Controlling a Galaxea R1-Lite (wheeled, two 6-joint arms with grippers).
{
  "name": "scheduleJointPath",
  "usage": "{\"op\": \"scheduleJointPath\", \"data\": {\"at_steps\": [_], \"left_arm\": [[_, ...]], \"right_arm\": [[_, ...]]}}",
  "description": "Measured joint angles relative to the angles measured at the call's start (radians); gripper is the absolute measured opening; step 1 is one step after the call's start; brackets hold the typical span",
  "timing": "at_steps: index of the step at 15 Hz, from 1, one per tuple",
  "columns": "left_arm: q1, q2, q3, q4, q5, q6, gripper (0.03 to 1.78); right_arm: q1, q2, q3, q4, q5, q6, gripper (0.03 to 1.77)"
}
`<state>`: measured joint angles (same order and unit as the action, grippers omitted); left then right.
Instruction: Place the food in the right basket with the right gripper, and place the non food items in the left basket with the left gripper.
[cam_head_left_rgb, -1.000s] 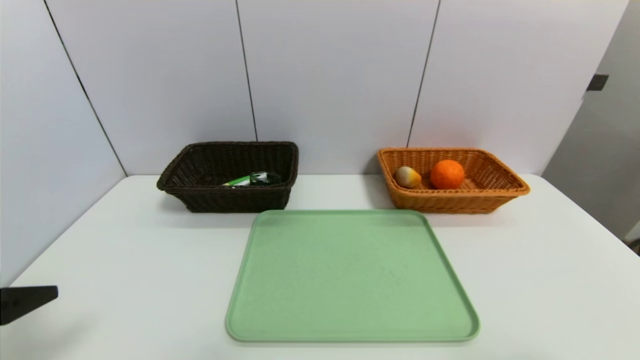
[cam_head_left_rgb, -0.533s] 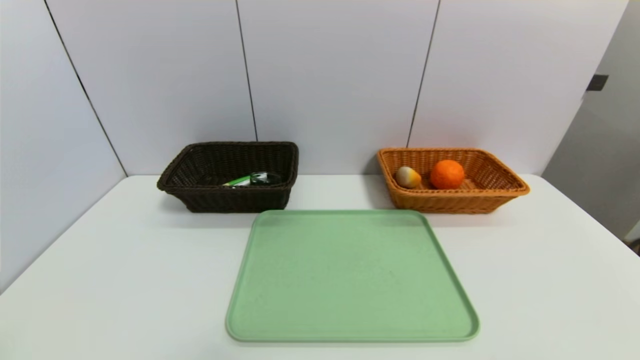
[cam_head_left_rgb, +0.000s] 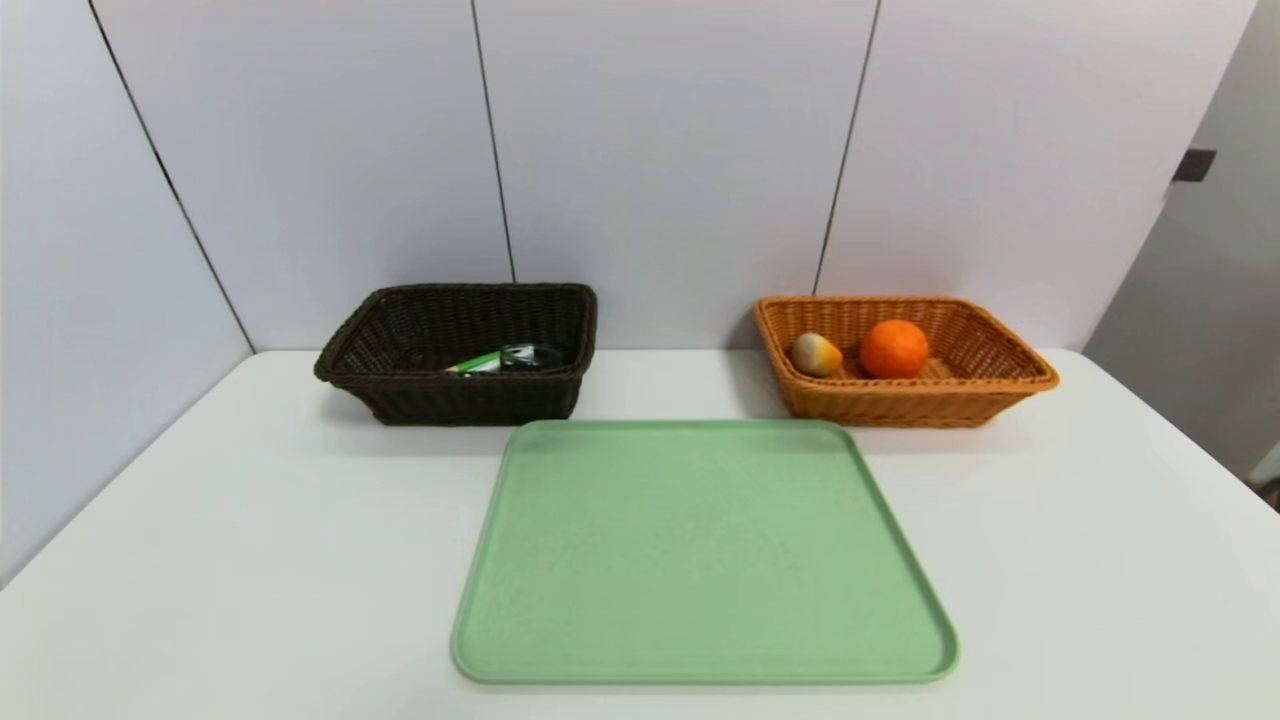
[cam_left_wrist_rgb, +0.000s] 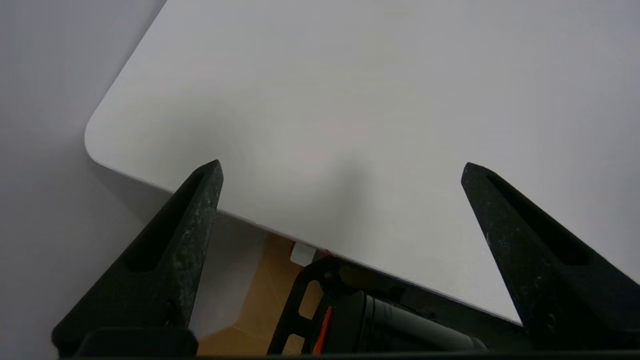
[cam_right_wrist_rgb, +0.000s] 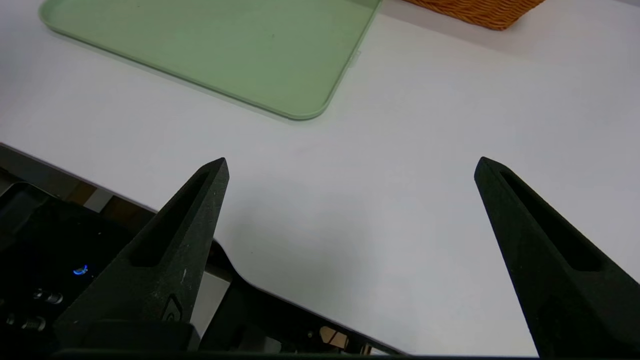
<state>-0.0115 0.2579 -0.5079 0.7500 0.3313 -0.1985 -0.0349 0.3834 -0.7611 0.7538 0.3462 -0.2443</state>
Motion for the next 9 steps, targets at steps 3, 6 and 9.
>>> {"op": "scheduleJointPath", "data": {"at_steps": [3,6,9], "left_arm": [[0.009,-0.097,0.045,-0.004,-0.005,0.109,1.69],[0.011,-0.153,0.072,-0.012,-0.036,0.119,1.69],[0.011,-0.22,0.091,-0.02,-0.133,0.17,1.69]], "right_arm": [[-0.014,-0.05,0.008,0.044,-0.001,-0.001,1.7],[-0.029,-0.089,0.006,0.087,-0.002,-0.001,1.7],[-0.031,-0.101,-0.011,0.087,-0.014,-0.002,1.7]]}}
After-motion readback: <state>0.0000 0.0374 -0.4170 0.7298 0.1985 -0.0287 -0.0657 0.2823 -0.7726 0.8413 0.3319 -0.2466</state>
